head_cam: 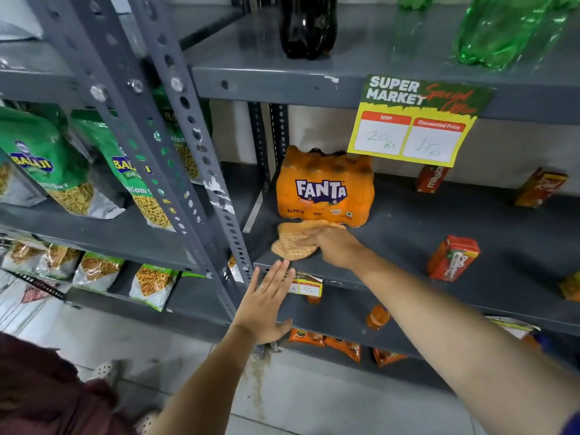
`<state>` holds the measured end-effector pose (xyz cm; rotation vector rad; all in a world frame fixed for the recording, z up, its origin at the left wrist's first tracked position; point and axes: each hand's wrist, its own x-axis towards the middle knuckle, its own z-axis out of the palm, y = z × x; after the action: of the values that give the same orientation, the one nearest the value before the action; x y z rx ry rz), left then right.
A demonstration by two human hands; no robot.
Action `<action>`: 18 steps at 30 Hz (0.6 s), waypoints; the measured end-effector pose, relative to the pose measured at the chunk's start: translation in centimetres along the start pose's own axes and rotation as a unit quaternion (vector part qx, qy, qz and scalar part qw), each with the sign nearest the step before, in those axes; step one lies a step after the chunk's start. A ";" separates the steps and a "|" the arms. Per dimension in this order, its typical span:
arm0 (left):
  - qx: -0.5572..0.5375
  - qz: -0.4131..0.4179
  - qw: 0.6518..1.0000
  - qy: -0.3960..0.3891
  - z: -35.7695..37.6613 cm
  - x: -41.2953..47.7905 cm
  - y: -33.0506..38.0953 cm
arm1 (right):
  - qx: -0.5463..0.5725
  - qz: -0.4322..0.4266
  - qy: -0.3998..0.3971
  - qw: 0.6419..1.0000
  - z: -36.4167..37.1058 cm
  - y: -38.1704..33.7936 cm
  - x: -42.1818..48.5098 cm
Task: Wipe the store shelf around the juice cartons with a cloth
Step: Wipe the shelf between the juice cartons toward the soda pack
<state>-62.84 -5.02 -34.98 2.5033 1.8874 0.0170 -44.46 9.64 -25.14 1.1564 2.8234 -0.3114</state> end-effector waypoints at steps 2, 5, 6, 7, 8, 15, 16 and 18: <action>0.001 -0.004 1.000 -0.001 0.0 0.0 0.3 | 0.019 0.053 0.009 0.998 0.5 2.1 -3.0; -0.012 -0.010 1.000 0.003 0.0 -0.1 0.5 | 0.058 0.142 0.018 0.988 1.7 3.7 -8.4; -0.019 -0.011 1.000 0.005 0.0 -0.1 0.6 | 0.068 0.161 0.020 0.984 2.0 3.7 -10.5; -0.024 -0.011 1.000 0.009 0.0 -0.1 0.7 | 0.065 0.165 0.025 0.984 2.2 3.5 -12.6; -0.025 -0.010 1.000 0.012 0.0 -0.1 0.7 | 0.051 0.163 0.026 0.985 2.2 3.1 -14.6; -0.029 0.068 0.994 0.081 -1.0 1.9 2.0 | 0.187 0.266 0.043 0.945 -3.9 3.0 -15.7; -0.030 0.090 0.992 0.078 -1.5 3.0 2.5 | 0.178 0.290 0.113 0.933 -4.8 3.6 -14.0; -0.035 0.099 0.993 0.054 -2.5 5.2 3.5 | 0.133 0.323 0.220 0.911 -6.2 5.3 -10.0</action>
<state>-58.06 -0.94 -32.37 2.6799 1.6328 0.2209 -33.61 7.81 -18.46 2.3878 2.5445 -0.4272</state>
